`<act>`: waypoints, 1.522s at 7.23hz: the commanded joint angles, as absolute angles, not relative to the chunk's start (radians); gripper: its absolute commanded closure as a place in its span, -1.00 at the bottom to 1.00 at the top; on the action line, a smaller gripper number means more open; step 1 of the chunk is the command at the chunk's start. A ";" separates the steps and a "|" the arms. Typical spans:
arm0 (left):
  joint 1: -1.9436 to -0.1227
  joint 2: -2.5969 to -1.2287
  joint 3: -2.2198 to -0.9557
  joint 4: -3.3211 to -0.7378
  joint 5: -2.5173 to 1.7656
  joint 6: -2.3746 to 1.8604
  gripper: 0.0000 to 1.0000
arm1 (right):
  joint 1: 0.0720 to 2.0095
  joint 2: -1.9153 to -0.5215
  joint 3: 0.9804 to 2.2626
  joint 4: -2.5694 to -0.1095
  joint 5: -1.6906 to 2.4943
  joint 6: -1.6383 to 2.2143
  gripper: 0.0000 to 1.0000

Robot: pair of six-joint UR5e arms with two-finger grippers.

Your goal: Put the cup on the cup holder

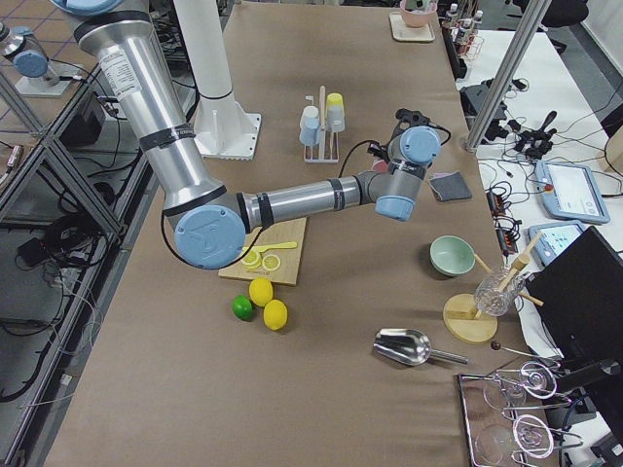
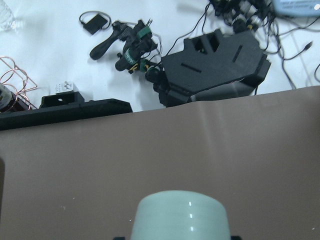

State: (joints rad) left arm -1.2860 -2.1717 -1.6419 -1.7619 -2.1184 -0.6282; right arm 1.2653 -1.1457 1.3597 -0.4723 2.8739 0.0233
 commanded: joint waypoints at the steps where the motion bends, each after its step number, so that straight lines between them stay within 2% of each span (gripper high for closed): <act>1: -1.275 -2.143 -1.674 -1.990 -2.112 -0.799 0.06 | 1.237 -1.131 1.362 -0.423 2.882 0.023 0.50; 3: -1.217 -2.135 -1.667 -2.168 -2.105 -0.918 0.06 | 1.200 -1.092 1.361 -0.381 2.872 0.023 0.50; 5: -1.088 -2.093 -1.677 -2.426 -1.884 -1.027 0.06 | 1.163 -1.068 1.359 -0.342 2.861 0.023 0.50; 9: -1.048 -2.027 -1.729 -2.740 -1.636 -1.231 -0.04 | 1.059 -0.991 1.358 -0.287 2.757 0.023 0.50; 10: -1.023 -2.028 -1.721 -2.753 -1.593 -1.241 0.06 | 1.025 -0.977 1.351 -0.264 2.720 0.023 0.50; 11: -0.984 -2.032 -1.704 -2.758 -1.509 -1.239 0.27 | 1.006 -0.970 1.350 -0.249 2.702 0.023 0.50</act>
